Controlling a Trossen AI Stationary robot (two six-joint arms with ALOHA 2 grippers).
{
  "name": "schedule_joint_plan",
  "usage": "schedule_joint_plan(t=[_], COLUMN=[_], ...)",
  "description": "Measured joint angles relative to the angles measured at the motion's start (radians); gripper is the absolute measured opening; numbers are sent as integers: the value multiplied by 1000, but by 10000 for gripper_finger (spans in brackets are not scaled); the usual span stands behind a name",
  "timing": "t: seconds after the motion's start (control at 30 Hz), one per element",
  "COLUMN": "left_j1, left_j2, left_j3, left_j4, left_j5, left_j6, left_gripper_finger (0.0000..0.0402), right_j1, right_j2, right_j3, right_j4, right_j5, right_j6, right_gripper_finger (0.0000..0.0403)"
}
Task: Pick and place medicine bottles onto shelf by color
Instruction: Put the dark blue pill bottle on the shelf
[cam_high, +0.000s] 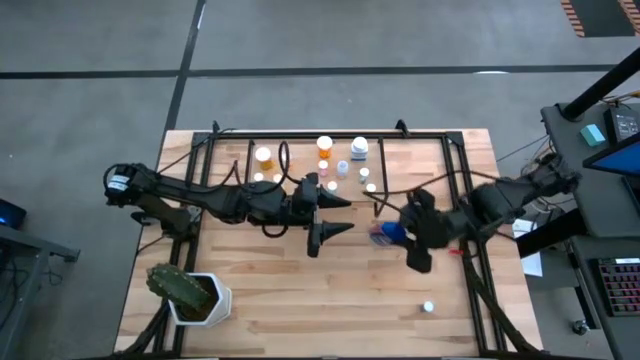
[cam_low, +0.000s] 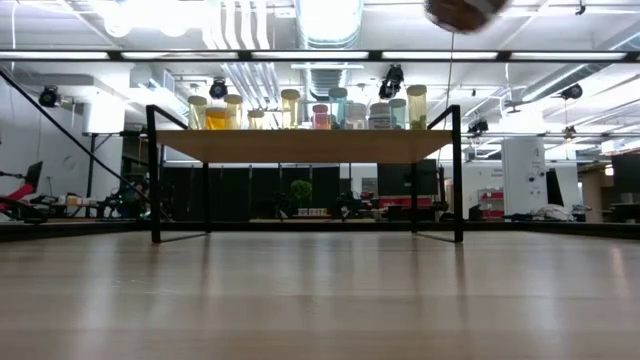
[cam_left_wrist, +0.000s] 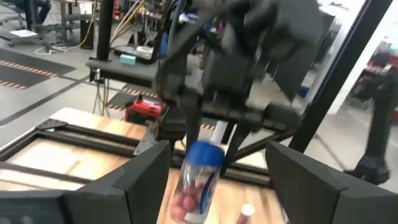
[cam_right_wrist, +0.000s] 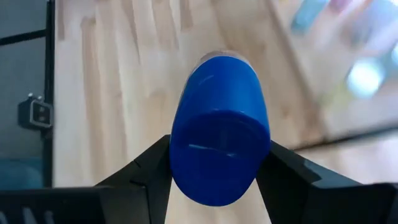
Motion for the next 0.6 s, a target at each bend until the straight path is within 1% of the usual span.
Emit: schedule_joint_plan(t=[0.07, 0.2, 0.27, 0.37, 0.47, 0.53, 0.6], left_j1=[2, 8, 13, 18, 22, 25, 28], left_j2=[-3, -42, -71, -110, -149, -173, -186], left_j3=[0, 0, 1, 1, 1, 2, 1], left_j4=[-33, -84, -115, -152, -145, -143, -143], left_j5=[-9, -89, -145, -246, -337, -387, -422], left_j6=[21, 56, 87, 150, 231, 282, 321], left_gripper_finger=[248, 248, 248, 248, 248, 248, 248], right_j1=[-59, -186, -248, -341, -421, -448, -456], right_j2=[26, 76, 101, 137, 187, 232, 281], right_j3=[61, 176, 221, 273, 319, 352, 388], right_j4=[0, -9, -12, -24, -63, -110, -158], right_j5=[-1, -5, -33, -60, -118, -159, -189], right_j6=[-104, -273, -339, -352, -339, -355, -422], right_gripper_finger=[182, 182, 182, 182, 182, 182, 182])
